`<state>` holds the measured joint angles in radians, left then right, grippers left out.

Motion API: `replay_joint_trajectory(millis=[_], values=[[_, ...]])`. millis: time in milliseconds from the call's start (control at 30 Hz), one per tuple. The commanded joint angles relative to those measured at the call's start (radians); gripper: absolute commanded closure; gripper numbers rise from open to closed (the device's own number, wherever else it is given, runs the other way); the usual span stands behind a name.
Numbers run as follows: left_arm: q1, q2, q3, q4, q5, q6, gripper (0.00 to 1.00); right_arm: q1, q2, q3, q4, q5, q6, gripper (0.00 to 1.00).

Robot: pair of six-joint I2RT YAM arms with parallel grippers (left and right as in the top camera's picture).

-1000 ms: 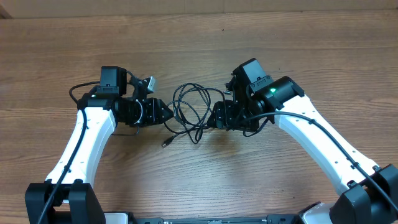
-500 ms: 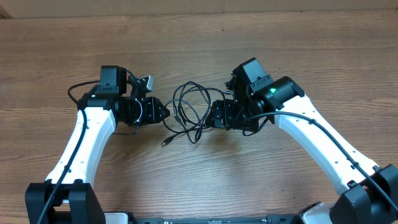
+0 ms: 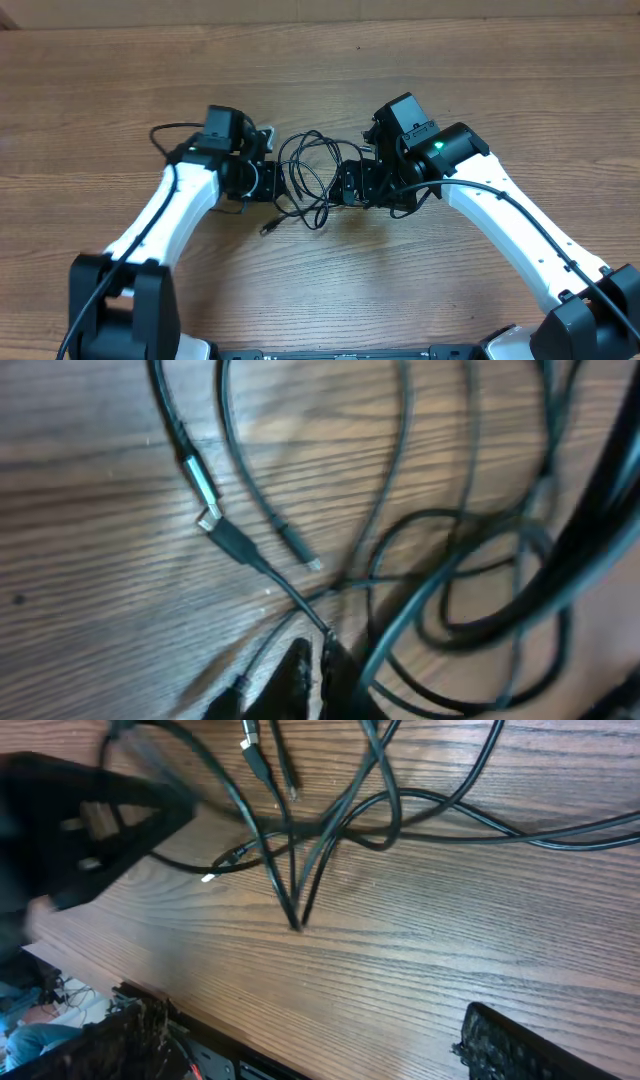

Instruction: Untangle cables

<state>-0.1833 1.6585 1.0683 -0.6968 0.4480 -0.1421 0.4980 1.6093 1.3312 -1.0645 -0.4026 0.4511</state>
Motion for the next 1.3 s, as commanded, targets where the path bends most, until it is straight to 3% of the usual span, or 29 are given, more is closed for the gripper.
replay_joint_trajectory(millis=[0, 233, 400, 600, 900, 1033, 1133, 1267], values=[[-0.007, 0.064, -0.007, 0.003, -0.059, 0.003, 0.96, 0.004, -0.012, -0.002, 0.012, 0.009, 0.001, 0.07], [0.021, 0.017, 0.036, -0.069, -0.047, 0.010, 0.96, 0.004, -0.012, -0.002, 0.059, 0.003, 0.001, 0.04], [0.016, -0.101, 0.055, -0.132, 0.057, 0.104, 0.96, 0.005, -0.012, -0.002, 0.177, -0.047, 0.007, 0.04], [0.013, -0.241, 0.055, -0.175, 0.076, 0.117, 0.96, 0.006, 0.000, -0.002, 0.341, -0.044, 0.153, 0.04], [0.013, -0.348, 0.055, -0.188, 0.150, 0.118, 0.96, 0.053, 0.126, -0.002, 0.586, -0.043, 0.442, 0.21], [0.013, -0.352, 0.055, -0.186, 0.155, 0.120, 0.96, 0.108, 0.201, -0.002, 0.674, -0.043, 0.469, 0.24], [0.016, -0.358, 0.056, -0.177, 0.154, 0.121, 0.96, 0.135, 0.243, -0.002, 0.690, -0.039, 0.469, 0.51], [0.061, -0.388, 0.092, -0.164, 0.128, 0.120, 0.96, 0.122, 0.254, -0.002, 0.594, 0.100, 0.459, 0.95]])
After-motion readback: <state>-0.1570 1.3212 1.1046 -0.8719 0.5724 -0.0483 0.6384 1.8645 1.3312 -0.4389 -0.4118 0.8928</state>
